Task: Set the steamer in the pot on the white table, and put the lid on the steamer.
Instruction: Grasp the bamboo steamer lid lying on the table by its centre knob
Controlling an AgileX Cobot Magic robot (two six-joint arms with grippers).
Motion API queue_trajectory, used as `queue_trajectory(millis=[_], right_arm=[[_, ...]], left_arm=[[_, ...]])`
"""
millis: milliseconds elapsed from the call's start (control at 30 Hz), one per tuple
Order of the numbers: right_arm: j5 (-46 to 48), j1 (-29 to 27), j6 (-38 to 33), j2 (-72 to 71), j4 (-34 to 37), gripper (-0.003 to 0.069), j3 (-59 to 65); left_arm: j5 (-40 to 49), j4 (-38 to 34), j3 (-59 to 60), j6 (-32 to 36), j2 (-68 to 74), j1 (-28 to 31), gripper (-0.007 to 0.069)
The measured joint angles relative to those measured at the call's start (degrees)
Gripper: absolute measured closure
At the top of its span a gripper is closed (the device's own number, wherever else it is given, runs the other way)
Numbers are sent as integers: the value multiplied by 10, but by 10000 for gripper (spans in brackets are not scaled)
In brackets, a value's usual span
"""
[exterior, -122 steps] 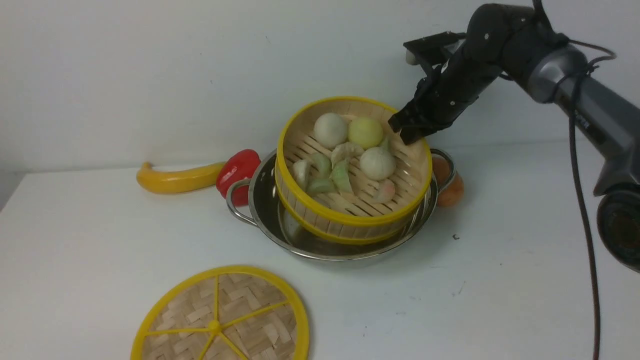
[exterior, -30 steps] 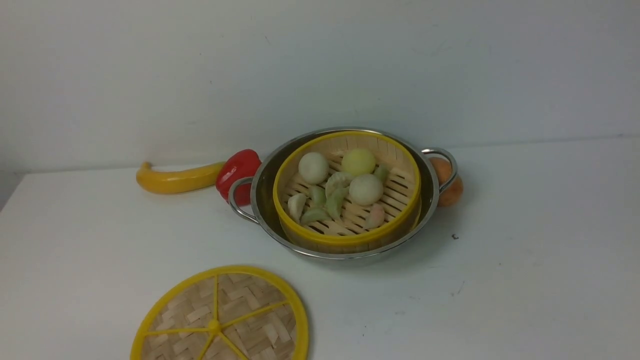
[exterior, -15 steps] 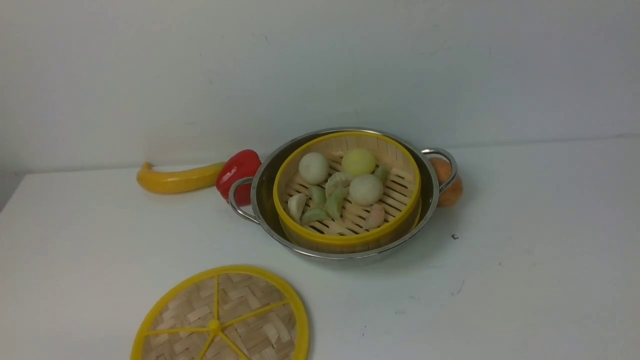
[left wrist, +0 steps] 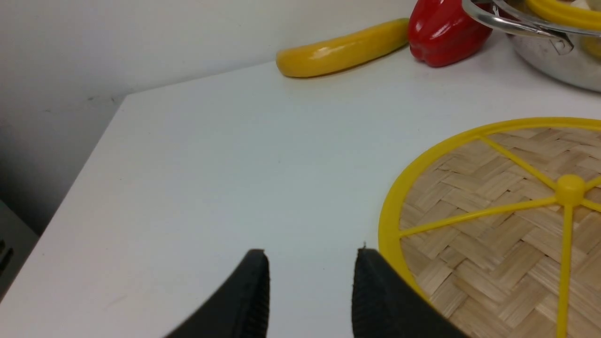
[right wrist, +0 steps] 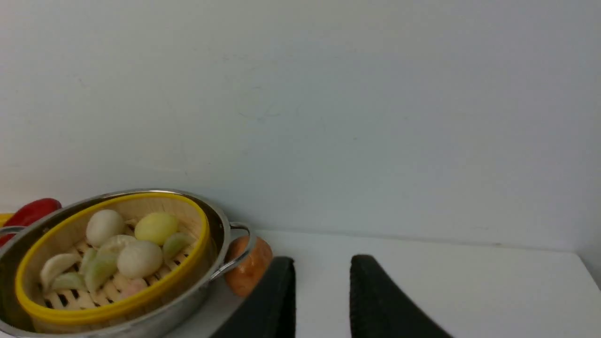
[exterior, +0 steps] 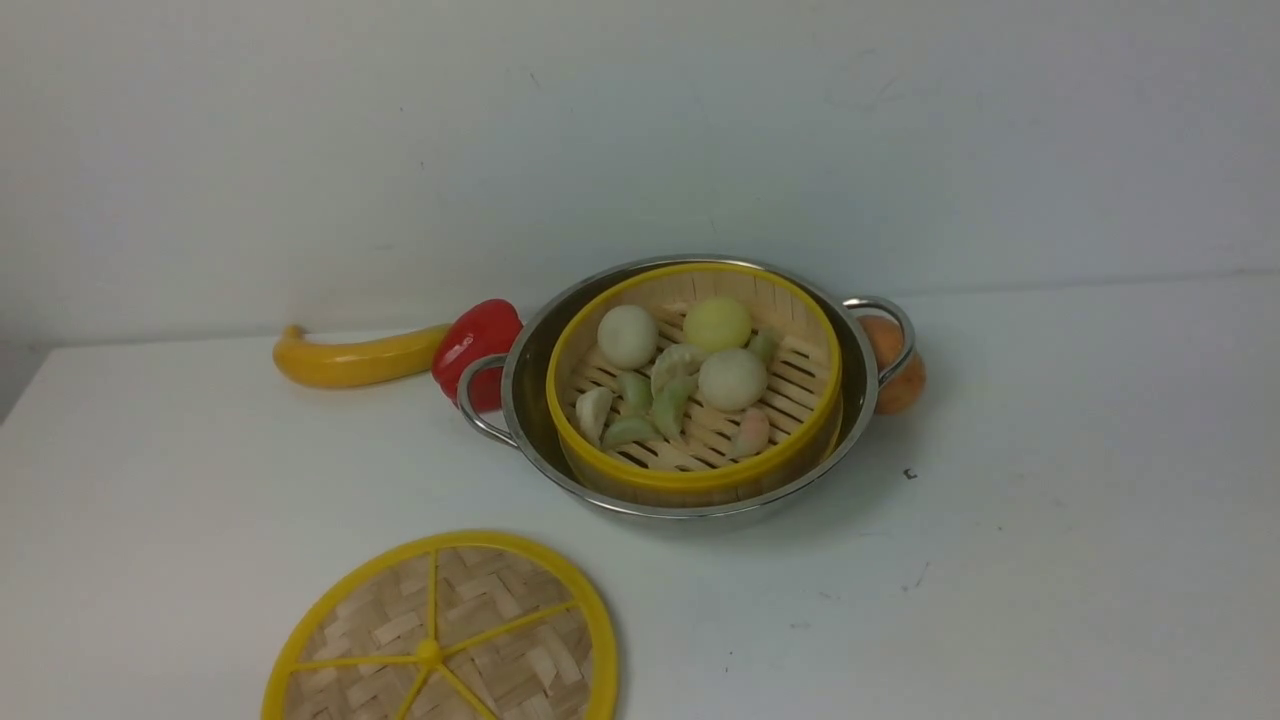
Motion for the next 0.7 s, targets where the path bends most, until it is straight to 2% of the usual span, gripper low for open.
queue_trajectory(millis=[67, 233, 700], right_arm=[[-22, -8, 3, -60, -5, 458, 76], [-42, -8, 19, -164, -6, 447, 172], [-56, -8, 32, -178, -8, 420, 280]], left_arm=[[0, 0, 0, 0, 0, 0, 384], [0, 0, 0, 0, 0, 0, 384], [0, 0, 0, 0, 0, 0, 384]])
